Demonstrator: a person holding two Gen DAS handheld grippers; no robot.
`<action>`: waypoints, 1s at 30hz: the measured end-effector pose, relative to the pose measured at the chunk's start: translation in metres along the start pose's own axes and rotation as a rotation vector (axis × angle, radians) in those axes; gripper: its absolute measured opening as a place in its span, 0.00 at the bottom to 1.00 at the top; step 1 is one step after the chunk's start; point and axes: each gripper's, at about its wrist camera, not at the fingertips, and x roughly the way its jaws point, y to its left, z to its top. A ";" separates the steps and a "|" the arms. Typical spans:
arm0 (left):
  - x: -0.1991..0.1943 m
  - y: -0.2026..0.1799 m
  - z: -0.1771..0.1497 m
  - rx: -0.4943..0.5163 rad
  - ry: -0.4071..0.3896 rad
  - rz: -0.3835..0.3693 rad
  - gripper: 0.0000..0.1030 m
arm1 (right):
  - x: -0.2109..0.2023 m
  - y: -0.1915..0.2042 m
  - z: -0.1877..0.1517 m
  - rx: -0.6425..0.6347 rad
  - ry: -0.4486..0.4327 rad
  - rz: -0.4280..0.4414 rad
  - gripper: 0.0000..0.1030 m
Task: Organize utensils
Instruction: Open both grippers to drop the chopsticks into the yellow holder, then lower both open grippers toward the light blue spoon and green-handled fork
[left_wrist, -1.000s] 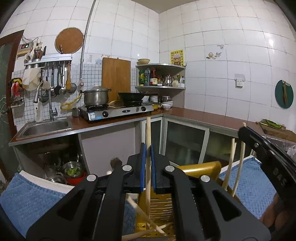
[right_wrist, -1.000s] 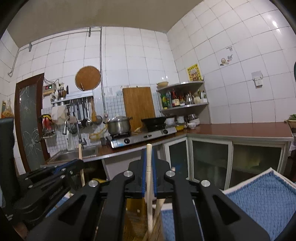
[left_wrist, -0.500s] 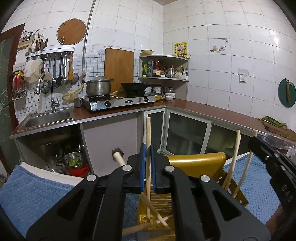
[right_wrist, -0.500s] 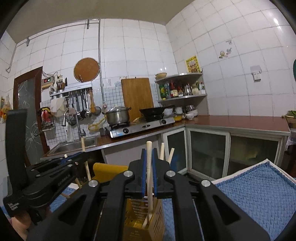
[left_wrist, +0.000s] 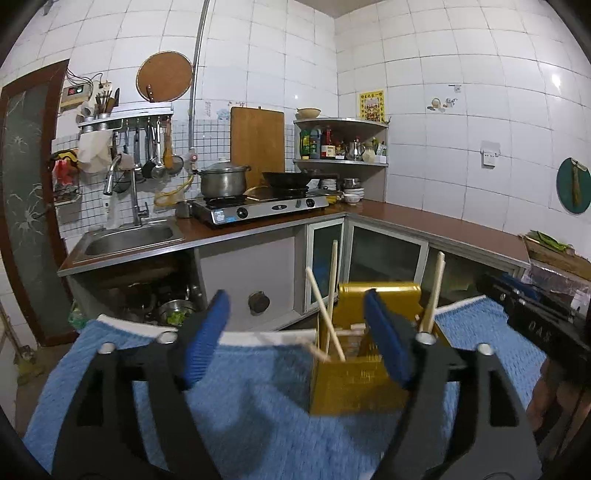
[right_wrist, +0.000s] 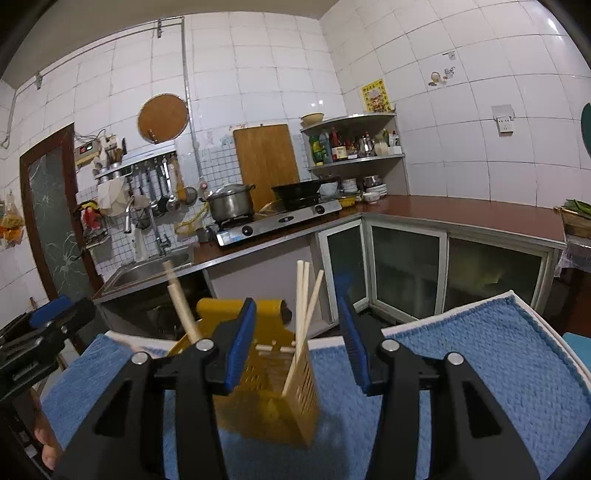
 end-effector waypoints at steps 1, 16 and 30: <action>-0.010 0.001 -0.003 -0.002 0.008 -0.005 0.84 | -0.006 0.001 0.000 -0.008 -0.001 -0.006 0.52; -0.042 0.007 -0.076 -0.051 0.212 -0.014 0.95 | -0.075 -0.012 -0.059 -0.041 0.160 -0.071 0.65; -0.012 -0.004 -0.142 -0.064 0.437 -0.065 0.95 | -0.073 -0.058 -0.129 0.041 0.324 -0.153 0.65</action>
